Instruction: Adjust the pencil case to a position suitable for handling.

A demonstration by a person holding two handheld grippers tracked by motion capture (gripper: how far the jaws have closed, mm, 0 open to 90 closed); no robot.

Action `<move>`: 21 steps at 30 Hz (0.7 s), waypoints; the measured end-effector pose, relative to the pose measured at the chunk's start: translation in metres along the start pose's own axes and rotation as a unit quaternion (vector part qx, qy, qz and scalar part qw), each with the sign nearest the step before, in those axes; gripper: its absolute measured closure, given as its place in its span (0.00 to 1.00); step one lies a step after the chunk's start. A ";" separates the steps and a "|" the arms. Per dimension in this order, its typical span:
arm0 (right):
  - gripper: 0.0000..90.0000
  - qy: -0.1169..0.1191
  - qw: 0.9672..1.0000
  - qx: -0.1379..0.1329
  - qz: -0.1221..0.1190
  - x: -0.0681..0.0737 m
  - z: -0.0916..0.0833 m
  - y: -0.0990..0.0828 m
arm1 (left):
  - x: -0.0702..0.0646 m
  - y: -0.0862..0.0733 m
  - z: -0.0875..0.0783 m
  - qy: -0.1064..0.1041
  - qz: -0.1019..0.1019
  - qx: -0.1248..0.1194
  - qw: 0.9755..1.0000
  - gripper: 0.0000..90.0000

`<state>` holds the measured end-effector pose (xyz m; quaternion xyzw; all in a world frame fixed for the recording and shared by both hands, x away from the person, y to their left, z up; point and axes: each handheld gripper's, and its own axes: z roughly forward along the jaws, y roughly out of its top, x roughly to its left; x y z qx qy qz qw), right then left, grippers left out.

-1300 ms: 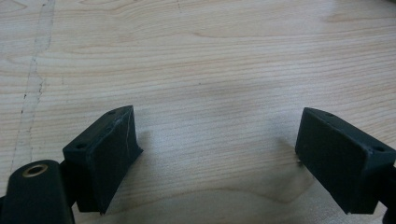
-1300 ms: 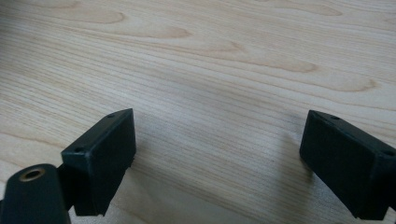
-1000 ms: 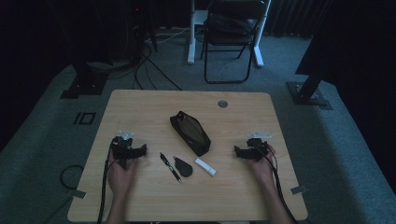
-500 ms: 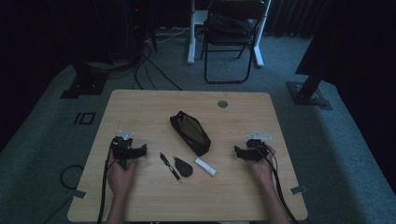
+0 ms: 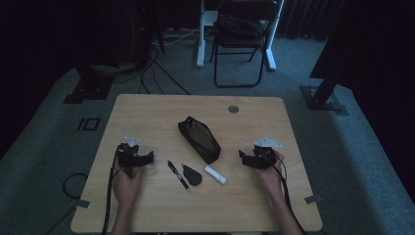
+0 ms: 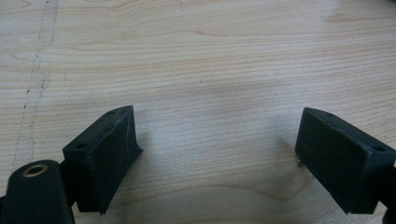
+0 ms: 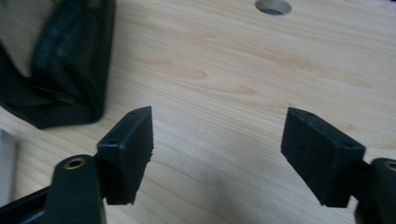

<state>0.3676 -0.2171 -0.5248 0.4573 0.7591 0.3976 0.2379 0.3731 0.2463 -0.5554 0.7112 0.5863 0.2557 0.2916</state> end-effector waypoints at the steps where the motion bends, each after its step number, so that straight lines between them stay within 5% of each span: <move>1: 0.29 0.003 1.000 -0.002 -0.001 0.002 -0.001 0.001 | 0.000 0.000 0.000 0.000 0.000 0.000 1.000 0.14; 21: 0.29 0.059 0.997 -0.008 -0.050 0.052 0.004 0.022 | 0.000 0.000 0.000 0.000 0.000 0.001 1.000 0.14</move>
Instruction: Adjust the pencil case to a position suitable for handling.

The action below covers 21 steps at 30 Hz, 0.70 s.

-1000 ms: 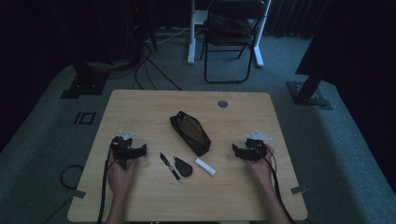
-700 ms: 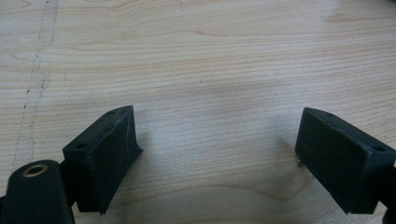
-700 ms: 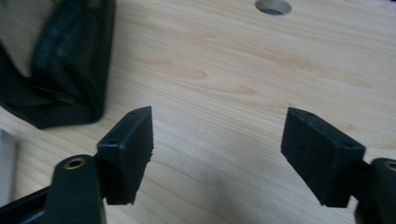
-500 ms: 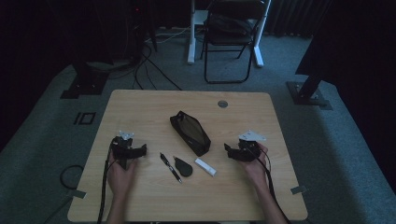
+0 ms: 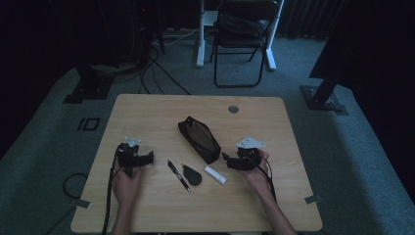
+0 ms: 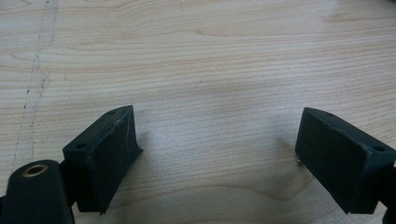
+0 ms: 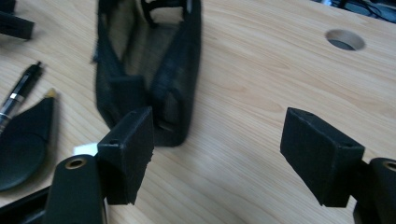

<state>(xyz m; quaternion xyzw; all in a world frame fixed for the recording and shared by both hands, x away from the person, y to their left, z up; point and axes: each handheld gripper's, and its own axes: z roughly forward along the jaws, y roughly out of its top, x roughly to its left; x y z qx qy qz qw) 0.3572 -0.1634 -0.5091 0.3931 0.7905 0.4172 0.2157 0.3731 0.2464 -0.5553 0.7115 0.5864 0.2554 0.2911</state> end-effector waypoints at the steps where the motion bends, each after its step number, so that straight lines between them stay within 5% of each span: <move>1: 0.29 0.003 1.000 -0.001 -0.003 0.002 0.001 0.002 | 0.000 0.000 0.000 0.000 0.000 0.000 1.000 0.15; 10: 0.28 0.021 1.000 -0.007 -0.016 0.022 0.014 0.016 | 0.000 0.000 0.000 0.000 0.000 0.000 1.000 0.14; 21: 0.48 -0.033 0.999 0.014 0.002 0.010 0.018 0.020 | 0.000 0.000 0.000 0.000 0.000 0.000 1.000 0.14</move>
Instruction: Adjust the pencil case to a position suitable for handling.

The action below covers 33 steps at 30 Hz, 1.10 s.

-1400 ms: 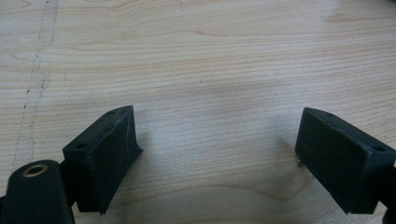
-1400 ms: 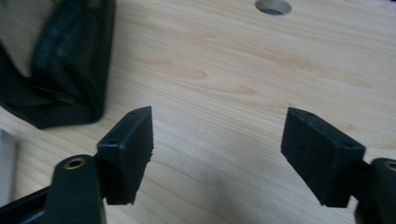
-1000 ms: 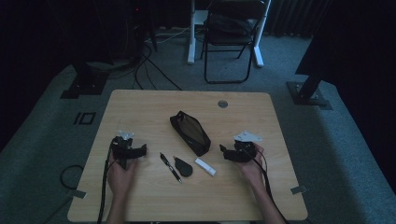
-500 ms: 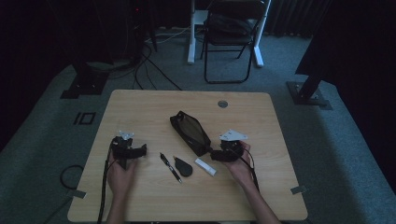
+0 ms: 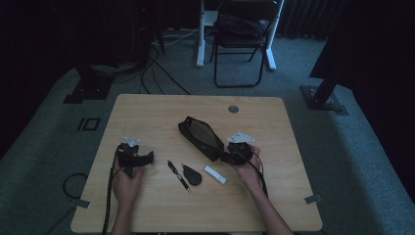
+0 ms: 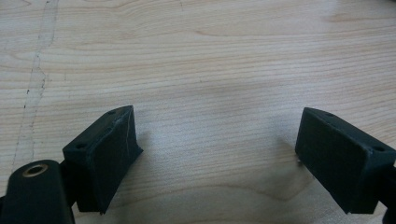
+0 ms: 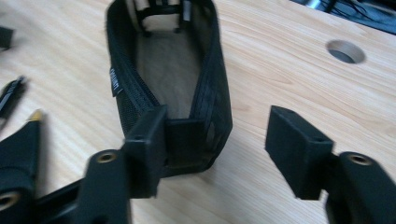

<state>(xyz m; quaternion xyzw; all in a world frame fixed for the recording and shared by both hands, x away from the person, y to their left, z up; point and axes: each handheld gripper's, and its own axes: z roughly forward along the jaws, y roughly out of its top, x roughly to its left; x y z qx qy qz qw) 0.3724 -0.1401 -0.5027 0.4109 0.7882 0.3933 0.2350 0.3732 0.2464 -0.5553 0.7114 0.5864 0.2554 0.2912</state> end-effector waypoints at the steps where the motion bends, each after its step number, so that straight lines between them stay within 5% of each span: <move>1: 0.51 -0.004 1.000 0.001 0.006 -0.003 0.000 0.000 | 0.000 0.000 0.000 0.000 -0.001 0.000 1.000 0.15; 5: 0.62 -0.010 1.000 -0.004 0.027 -0.012 0.000 0.004 | 0.000 0.000 0.000 0.000 -0.001 0.001 1.000 0.15; 13: 0.61 0.000 0.999 -0.015 0.037 -0.010 0.014 0.021 | 0.000 0.000 0.000 0.000 -0.001 0.000 1.000 0.15; 18: 0.65 -0.008 0.999 0.002 0.032 -0.010 0.030 0.025 | 0.000 0.000 0.000 0.000 -0.001 0.000 1.000 0.15; 33: 0.83 0.012 0.999 0.024 -0.044 -0.016 0.018 0.012 | 0.000 0.000 0.000 0.000 -0.001 0.000 1.000 0.15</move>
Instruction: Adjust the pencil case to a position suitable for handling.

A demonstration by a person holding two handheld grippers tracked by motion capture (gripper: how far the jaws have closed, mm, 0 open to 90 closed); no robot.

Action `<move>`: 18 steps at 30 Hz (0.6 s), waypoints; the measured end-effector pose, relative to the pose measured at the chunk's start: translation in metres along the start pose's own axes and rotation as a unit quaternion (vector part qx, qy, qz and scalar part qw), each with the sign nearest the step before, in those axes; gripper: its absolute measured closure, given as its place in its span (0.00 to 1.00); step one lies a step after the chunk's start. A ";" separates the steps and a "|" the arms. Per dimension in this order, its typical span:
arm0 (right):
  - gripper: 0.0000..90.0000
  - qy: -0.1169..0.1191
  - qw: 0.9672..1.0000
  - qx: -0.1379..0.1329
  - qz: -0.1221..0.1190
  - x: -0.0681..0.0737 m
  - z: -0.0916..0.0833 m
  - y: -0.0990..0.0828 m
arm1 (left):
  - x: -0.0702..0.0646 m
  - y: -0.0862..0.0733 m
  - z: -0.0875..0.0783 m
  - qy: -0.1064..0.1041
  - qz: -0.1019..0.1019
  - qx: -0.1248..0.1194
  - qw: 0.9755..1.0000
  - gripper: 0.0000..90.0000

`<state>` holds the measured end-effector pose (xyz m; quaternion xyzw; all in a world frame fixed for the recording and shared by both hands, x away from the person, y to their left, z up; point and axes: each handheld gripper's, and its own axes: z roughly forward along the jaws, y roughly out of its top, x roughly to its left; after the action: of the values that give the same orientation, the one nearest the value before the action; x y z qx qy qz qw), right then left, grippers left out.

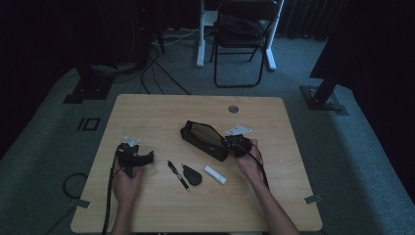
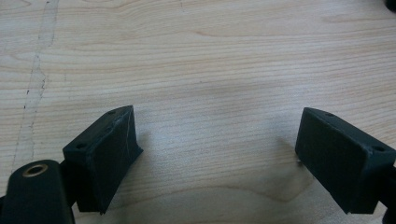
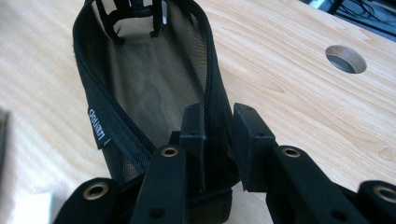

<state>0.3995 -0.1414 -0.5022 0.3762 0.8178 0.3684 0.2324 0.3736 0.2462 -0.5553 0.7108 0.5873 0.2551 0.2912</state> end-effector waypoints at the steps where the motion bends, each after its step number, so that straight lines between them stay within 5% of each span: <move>1: 0.84 0.003 1.000 0.000 -0.007 0.000 -0.002 -0.002 | 0.000 0.000 0.000 0.000 0.000 0.000 1.000 0.15; 18: 0.84 0.069 0.993 -0.008 -0.093 0.000 -0.023 -0.020 | 0.000 0.000 0.000 0.000 0.000 0.000 1.000 0.15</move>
<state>0.3759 -0.1604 -0.5036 0.2708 0.8602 0.3767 0.2118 0.3736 0.2462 -0.5554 0.7106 0.5873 0.2555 0.2914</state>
